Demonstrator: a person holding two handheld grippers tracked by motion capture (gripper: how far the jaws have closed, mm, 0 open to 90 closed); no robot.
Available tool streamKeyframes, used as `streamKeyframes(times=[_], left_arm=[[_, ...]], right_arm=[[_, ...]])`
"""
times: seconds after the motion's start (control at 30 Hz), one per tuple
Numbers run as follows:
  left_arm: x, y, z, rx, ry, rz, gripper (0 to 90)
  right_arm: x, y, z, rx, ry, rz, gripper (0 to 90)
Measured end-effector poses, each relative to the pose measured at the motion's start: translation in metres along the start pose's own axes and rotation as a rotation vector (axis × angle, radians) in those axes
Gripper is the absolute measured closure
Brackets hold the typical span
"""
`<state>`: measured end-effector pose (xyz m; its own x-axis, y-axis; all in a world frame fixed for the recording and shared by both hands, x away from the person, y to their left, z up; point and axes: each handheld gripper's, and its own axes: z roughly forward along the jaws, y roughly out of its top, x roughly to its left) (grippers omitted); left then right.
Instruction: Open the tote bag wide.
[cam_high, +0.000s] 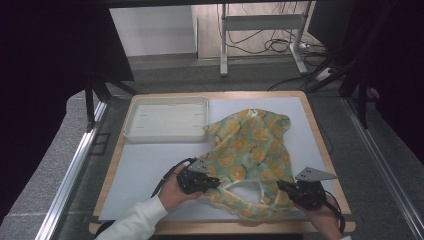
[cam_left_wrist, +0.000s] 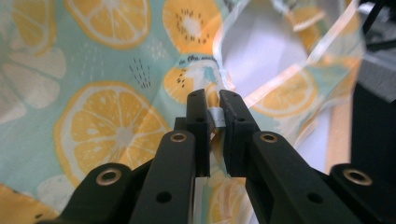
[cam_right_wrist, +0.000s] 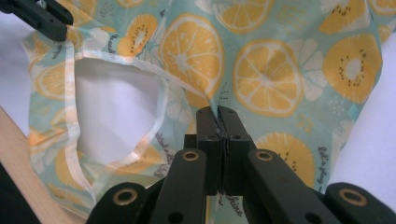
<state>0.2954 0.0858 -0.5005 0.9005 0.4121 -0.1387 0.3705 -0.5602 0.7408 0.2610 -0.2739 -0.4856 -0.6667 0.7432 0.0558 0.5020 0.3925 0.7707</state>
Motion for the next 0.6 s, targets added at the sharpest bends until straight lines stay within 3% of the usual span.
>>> streamKeyframes(times=[0.13, 0.6], left_arm=[[-0.002, 0.003, -0.009, -0.053, -0.013, -0.009, 84.1], [0.005, 0.010, -0.031, -0.145, -0.046, -0.043, 86.1]], right_arm=[[0.004, 0.004, -0.003, -0.021, 0.008, -0.010, 88.0], [0.009, 0.016, -0.015, -0.072, 0.033, -0.019, 88.4]])
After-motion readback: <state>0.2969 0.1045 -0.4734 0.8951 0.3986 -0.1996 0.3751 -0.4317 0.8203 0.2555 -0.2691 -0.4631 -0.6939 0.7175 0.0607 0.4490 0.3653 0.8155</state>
